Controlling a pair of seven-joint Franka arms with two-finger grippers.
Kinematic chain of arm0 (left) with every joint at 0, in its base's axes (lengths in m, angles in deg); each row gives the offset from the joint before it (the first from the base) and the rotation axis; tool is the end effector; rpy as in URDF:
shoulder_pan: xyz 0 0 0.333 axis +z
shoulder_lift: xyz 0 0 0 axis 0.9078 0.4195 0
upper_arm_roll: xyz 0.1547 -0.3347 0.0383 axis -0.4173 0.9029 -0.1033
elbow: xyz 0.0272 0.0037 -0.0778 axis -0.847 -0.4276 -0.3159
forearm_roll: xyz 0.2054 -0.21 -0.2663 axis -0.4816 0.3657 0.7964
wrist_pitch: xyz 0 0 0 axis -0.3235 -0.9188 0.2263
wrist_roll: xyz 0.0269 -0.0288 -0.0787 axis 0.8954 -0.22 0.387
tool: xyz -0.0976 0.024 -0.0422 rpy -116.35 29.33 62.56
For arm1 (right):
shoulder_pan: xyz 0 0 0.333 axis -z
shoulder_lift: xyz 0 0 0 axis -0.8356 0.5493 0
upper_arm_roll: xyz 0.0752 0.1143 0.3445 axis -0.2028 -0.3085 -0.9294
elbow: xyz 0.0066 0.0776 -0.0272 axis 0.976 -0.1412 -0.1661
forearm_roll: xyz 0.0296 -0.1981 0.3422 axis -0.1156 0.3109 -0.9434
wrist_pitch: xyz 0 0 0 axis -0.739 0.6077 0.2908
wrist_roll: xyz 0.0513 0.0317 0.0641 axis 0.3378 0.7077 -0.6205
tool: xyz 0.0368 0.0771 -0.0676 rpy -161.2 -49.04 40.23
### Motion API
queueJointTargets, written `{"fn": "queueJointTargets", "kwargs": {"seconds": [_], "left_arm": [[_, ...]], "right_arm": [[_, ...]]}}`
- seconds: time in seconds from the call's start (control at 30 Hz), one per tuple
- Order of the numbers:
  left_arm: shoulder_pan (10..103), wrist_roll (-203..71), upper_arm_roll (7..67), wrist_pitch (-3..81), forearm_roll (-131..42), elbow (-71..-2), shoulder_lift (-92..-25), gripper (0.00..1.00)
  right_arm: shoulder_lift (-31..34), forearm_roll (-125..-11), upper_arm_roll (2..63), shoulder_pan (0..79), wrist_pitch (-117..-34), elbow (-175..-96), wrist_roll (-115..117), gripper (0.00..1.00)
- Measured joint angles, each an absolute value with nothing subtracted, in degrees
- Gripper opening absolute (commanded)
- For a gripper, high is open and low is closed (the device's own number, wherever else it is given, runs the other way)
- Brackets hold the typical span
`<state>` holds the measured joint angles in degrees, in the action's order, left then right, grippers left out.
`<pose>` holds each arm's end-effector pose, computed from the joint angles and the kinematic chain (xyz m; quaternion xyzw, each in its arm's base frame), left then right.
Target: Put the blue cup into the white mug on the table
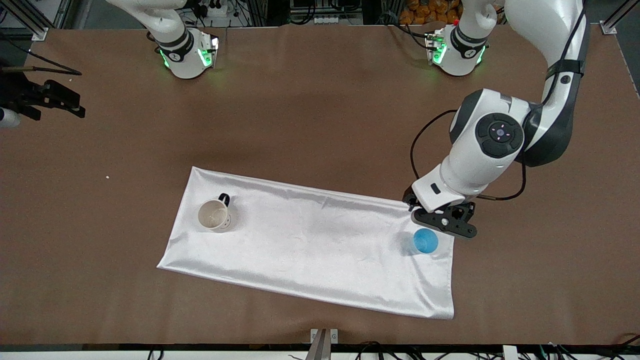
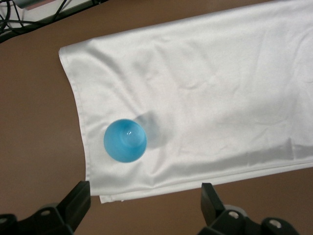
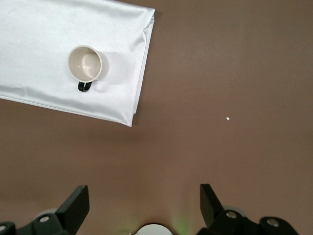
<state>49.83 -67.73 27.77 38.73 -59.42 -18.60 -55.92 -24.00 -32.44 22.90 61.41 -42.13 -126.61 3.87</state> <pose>0.6851 -0.2803 0.4711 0.9808 -0.1840 0.0641 0.0058 0.5284 -0.0048 0.6867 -0.9986 -0.0129 0.0497 0.0108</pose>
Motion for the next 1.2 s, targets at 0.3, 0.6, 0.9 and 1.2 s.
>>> {"fn": "queueJointTargets", "kwargs": {"seconds": [0.3, 0.6, 0.9, 1.2], "left_arm": [[49.9, -69.3, 27.5, 42.9, -59.6, -18.3, -52.4, 1.0], [49.9, -71.1, 27.2, 47.4, -60.0, -18.2, -49.1, 1.0], [50.3, -75.5, 26.6, 52.3, -60.0, -18.1, -45.9, 1.0], [50.4, -77.2, 26.4, 56.2, -60.0, -18.0, -43.0, 1.0]], "right_arm": [[-23.8, -32.6, 21.8, 60.4, -43.7, -129.5, 9.1, 1.0], [-23.6, -33.1, 21.1, 58.4, -48.3, -133.6, 13.9, 1.0], [-21.7, -37.8, 21.0, 53.8, -52.8, -137.5, 28.4, 1.0], [-17.9, -39.1, 20.8, 49.5, -61.2, -142.1, 38.2, 1.0]]}}
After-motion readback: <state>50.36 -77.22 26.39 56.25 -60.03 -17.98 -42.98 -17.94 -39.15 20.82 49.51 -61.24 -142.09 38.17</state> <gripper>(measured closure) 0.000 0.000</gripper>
